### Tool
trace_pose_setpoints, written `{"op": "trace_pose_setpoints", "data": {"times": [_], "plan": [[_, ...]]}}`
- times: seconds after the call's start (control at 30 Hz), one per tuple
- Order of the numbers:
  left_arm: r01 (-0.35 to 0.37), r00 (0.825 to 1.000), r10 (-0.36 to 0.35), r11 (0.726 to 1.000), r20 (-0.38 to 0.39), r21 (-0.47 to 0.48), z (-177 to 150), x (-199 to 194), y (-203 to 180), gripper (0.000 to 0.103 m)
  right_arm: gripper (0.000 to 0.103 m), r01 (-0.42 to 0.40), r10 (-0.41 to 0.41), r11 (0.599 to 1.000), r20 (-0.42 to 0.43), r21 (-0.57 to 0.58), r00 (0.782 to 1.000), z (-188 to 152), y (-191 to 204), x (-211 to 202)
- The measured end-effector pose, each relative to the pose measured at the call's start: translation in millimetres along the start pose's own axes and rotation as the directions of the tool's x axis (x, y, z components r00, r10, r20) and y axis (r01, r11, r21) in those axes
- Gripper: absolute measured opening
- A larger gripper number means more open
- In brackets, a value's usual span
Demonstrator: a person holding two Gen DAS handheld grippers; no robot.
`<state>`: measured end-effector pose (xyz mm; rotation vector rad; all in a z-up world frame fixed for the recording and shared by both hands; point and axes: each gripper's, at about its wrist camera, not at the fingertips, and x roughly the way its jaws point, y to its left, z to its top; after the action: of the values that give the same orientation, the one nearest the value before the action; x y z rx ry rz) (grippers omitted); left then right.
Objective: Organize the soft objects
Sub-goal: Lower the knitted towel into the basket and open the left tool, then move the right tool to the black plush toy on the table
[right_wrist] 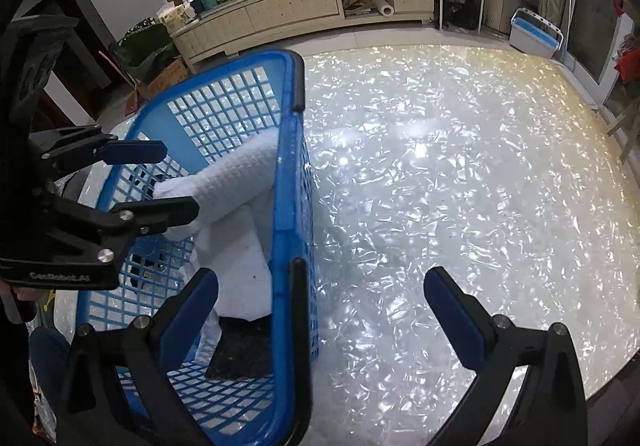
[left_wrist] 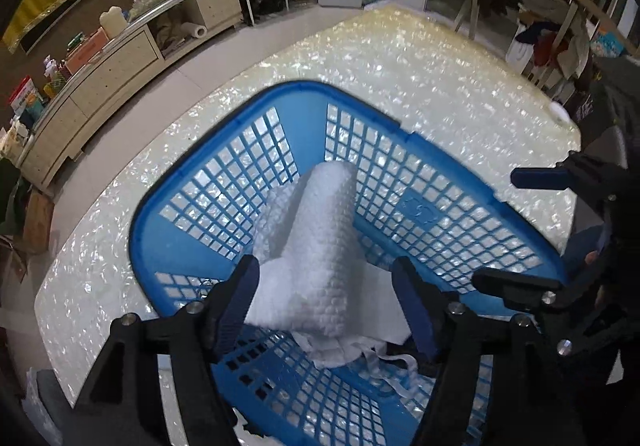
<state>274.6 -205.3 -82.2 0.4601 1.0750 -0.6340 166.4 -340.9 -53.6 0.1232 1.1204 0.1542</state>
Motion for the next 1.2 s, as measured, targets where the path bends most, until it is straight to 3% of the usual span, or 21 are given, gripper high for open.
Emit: {"op": "trace_pose_setpoints", "data": {"times": [0.13, 0.4, 0.57, 0.77, 0.83, 1.2], "plan": [[0.017, 0.999, -0.016, 1.0, 0.042, -0.022, -8.3, -24.4, 2.4, 0.078, 0.103, 0.005, -0.005, 1.0, 0.018, -0.013, 1.0, -1.3, 4.9, -12.9], [0.014, 0.994, -0.005, 0.997, 0.107, -0.08, -33.9, -64.4, 7.0, 0.085, 0.103, 0.005, -0.003, 0.999, 0.044, -0.041, 0.999, -4.1, 20.3, -29.4], [-0.053, 0.988, 0.07, 0.991, 0.135, -0.123, -48.6, -86.5, 11.5, 0.088, 0.103, 0.002, 0.002, 0.998, 0.053, -0.066, 0.999, -7.3, 41.5, -36.2], [-0.096, 0.983, 0.124, 0.976, 0.138, -0.196, -77.1, -105.1, 28.9, 0.091, 0.103, -0.018, 0.026, 0.993, 0.062, -0.118, 0.998, -4.5, 73.6, -38.5], [-0.107, 0.98, 0.141, 0.969, 0.141, -0.225, -89.9, -112.3, 37.1, 0.103, 0.103, -0.024, 0.033, 0.991, 0.066, -0.133, 0.997, -3.3, 84.4, -37.3], [-0.157, 0.966, 0.221, 0.916, 0.138, -0.37, -163.2, -147.8, 86.9, 0.103, 0.103, -0.073, 0.087, 0.965, 0.046, -0.251, 0.995, 0.2, 154.7, -15.9]]}}
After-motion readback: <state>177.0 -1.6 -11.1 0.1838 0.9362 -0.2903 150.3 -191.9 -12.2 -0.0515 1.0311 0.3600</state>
